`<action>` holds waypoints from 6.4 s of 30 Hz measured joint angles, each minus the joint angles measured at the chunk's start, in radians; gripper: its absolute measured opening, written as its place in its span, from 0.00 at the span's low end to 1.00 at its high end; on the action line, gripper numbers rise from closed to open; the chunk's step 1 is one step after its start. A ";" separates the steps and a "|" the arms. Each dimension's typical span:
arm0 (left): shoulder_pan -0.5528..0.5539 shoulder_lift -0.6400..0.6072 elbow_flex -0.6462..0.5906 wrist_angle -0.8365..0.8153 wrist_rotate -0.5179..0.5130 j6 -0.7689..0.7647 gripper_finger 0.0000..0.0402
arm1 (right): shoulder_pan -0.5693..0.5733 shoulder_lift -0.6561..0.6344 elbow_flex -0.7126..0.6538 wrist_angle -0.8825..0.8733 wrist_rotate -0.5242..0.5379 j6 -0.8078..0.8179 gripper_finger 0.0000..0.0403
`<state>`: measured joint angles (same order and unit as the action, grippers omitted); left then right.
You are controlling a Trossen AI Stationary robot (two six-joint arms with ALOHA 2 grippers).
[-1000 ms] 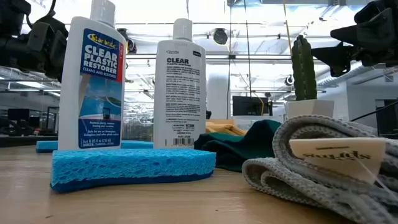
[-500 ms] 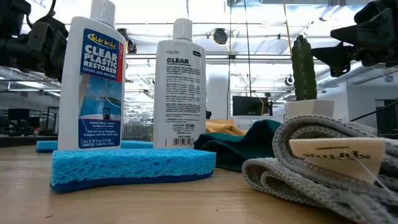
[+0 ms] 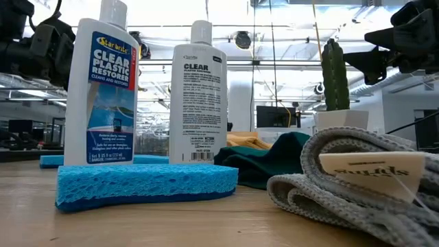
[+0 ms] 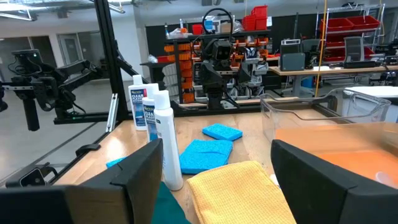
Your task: Pick & Place Kitchen Items
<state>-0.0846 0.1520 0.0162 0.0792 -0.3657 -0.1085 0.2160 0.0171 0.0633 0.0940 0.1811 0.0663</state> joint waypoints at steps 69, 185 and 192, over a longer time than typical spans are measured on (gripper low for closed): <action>0.000 0.000 0.000 0.000 0.000 0.000 0.98 | 0.000 0.000 0.000 0.000 0.000 0.000 0.66; 0.000 0.000 0.000 0.000 0.000 0.000 0.98 | -0.660 1.361 0.598 -0.732 -0.113 0.130 0.62; 0.000 0.000 0.000 0.000 0.000 0.000 0.98 | -0.660 1.312 0.595 -0.723 -0.118 0.130 0.24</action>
<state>-0.0846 0.1524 0.0163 0.0792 -0.3660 -0.1085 -0.4438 1.3292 0.6579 -0.6286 0.0632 0.1967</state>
